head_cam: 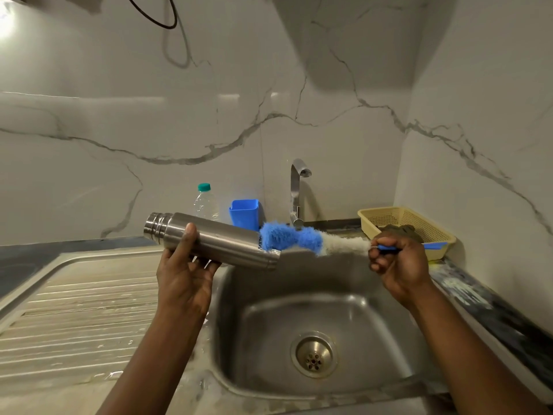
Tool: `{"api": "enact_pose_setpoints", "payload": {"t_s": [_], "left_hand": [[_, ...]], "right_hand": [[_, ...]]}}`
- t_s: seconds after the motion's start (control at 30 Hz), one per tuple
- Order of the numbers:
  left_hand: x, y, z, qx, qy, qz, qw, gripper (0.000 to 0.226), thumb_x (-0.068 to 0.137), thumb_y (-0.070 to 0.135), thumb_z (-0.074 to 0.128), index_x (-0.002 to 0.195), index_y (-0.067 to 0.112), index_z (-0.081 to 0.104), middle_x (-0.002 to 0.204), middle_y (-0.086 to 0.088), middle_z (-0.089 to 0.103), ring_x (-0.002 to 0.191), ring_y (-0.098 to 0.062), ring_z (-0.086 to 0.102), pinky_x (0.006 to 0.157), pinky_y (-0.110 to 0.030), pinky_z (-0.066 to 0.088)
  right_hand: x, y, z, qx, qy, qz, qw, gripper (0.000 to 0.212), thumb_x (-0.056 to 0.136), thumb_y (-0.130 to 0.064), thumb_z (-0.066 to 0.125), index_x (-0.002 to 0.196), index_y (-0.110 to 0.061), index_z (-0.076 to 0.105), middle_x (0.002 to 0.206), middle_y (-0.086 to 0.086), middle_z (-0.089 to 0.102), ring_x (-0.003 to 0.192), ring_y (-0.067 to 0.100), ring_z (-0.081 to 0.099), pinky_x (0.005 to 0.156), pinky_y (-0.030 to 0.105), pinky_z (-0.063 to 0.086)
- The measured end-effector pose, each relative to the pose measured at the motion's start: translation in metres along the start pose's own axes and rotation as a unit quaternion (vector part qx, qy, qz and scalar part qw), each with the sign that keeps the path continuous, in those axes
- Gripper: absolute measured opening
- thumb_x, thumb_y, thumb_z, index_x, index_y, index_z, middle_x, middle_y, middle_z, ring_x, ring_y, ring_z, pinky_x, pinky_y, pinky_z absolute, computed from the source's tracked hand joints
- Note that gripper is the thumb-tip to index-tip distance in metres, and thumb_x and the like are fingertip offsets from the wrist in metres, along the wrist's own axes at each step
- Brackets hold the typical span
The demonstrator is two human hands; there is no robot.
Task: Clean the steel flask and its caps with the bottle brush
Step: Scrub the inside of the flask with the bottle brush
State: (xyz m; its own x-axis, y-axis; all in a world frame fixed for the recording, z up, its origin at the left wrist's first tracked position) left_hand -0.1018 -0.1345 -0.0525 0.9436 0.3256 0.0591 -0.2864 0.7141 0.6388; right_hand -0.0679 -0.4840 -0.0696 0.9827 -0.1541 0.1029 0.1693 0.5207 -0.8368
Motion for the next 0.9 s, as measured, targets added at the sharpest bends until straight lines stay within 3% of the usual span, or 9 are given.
{"api": "enact_pose_setpoints", "payload": {"t_s": [0.2,0.3,0.4,0.57,0.67,0.77,0.9], "left_hand": [[-0.004,-0.011,0.003,0.015,-0.025,-0.013,0.999,0.060,0.091,0.023,0.073,0.148,0.016,0.056,0.132,-0.013,0.070,0.119,-0.031,0.072,0.099,-0.052,0.060],[-0.006,-0.019,0.004,0.019,-0.038,-0.031,0.999,0.058,0.086,0.022,0.077,0.140,0.016,0.059,0.127,-0.012,0.069,0.124,-0.032,0.069,0.109,-0.057,0.052],[-0.005,-0.019,0.005,0.023,-0.050,-0.030,0.998,0.052,0.082,0.023,0.077,0.132,0.017,0.062,0.125,-0.012,0.069,0.128,-0.034,0.066,0.112,-0.057,0.050],[-0.005,-0.014,0.005,0.023,-0.049,-0.037,0.998,0.065,0.084,0.024,0.075,0.146,0.015,0.055,0.147,-0.020,0.060,0.130,-0.037,0.064,0.112,-0.058,0.049],[-0.008,-0.019,0.007,0.017,-0.030,-0.053,0.998,0.065,0.084,0.022,0.076,0.145,0.014,0.054,0.144,-0.020,0.062,0.127,-0.036,0.066,0.103,-0.054,0.057],[-0.014,-0.028,0.012,0.013,-0.024,-0.066,0.997,0.058,0.085,0.021,0.075,0.140,0.012,0.058,0.126,-0.014,0.070,0.112,-0.027,0.074,0.080,-0.041,0.066],[-0.019,-0.035,0.015,0.020,-0.030,-0.080,0.996,0.059,0.082,0.026,0.079,0.136,0.012,0.060,0.118,-0.011,0.071,0.115,-0.028,0.071,0.082,-0.041,0.066]], "right_hand": [[-0.001,0.005,0.002,0.010,0.002,0.014,1.000,0.042,0.091,-0.003,0.039,0.057,-0.011,0.061,0.054,0.005,0.053,0.045,0.014,0.040,0.039,0.023,0.037],[-0.002,0.011,0.010,0.009,-0.024,0.021,0.999,0.031,0.091,-0.003,0.040,0.067,-0.007,0.058,0.058,0.009,0.055,0.043,0.014,0.042,0.042,0.024,0.040],[0.001,0.004,0.004,0.008,-0.020,0.022,1.000,0.031,0.090,-0.003,0.039,0.064,-0.009,0.054,0.056,0.007,0.053,0.043,0.013,0.040,0.041,0.023,0.039],[0.004,-0.007,-0.008,0.008,-0.001,0.031,0.999,0.024,0.079,-0.004,0.043,0.058,-0.013,0.051,0.054,0.006,0.047,0.044,0.014,0.036,0.039,0.024,0.035],[0.004,-0.008,-0.011,-0.005,-0.016,0.039,0.999,0.037,0.086,-0.003,0.040,0.056,-0.013,0.058,0.056,0.008,0.049,0.047,0.016,0.038,0.040,0.025,0.038],[0.002,-0.003,-0.004,-0.001,-0.040,0.035,0.999,0.038,0.091,-0.002,0.039,0.059,-0.011,0.058,0.059,0.010,0.051,0.047,0.016,0.043,0.042,0.026,0.042],[-0.002,0.004,0.007,-0.011,-0.078,0.023,0.997,0.015,0.081,-0.004,0.046,0.068,-0.007,0.054,0.060,0.012,0.054,0.050,0.019,0.049,0.045,0.029,0.044]]}}
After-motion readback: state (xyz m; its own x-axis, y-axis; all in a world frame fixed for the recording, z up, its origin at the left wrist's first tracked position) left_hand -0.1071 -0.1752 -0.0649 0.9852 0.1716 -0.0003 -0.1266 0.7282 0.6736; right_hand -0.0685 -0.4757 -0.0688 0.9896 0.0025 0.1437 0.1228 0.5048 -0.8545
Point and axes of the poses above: each hand's wrist, its own x-axis towards the middle knuckle, its own z-axis out of the palm, y = z × x, the point moved 1 cm from there along x, towards the middle knuckle
